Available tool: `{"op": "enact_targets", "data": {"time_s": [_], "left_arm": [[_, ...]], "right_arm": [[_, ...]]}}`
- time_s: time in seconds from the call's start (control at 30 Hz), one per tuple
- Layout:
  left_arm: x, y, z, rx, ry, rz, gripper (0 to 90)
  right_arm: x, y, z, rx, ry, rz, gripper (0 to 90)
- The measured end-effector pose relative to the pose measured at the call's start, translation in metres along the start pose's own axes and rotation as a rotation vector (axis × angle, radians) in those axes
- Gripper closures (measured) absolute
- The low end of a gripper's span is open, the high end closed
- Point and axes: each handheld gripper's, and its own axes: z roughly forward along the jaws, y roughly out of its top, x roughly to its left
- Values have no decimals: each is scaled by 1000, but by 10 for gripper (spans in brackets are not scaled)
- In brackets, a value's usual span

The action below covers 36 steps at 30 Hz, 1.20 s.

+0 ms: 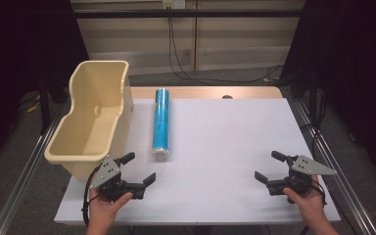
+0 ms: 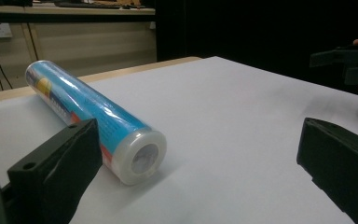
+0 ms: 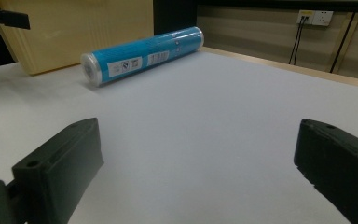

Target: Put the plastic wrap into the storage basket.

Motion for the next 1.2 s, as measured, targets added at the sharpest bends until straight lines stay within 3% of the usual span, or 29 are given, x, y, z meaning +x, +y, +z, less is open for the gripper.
{"op": "enact_targets", "data": {"time_s": [0.3,0.43,0.57,0.7,0.93,1.07,1.2], "left_arm": [[-2,11,20,4,-17,-18,0],[-2,20,36,25,-18,4,0],[2,30,52,17,-13,7,0],[9,38,71,11,5,-13,2],[26,50,114,86,53,-16,8],[34,54,128,124,75,-23,12],[50,61,143,184,130,-35,18]], "right_arm": [[0,1,0,-5,-3,1,6],[-1,1,0,-5,-4,2,6],[-1,2,0,-7,-4,-2,6],[-1,2,0,-6,-3,-1,6],[-1,2,2,3,4,0,6],[-1,2,2,6,9,0,6],[0,2,2,11,15,-2,6]]}}
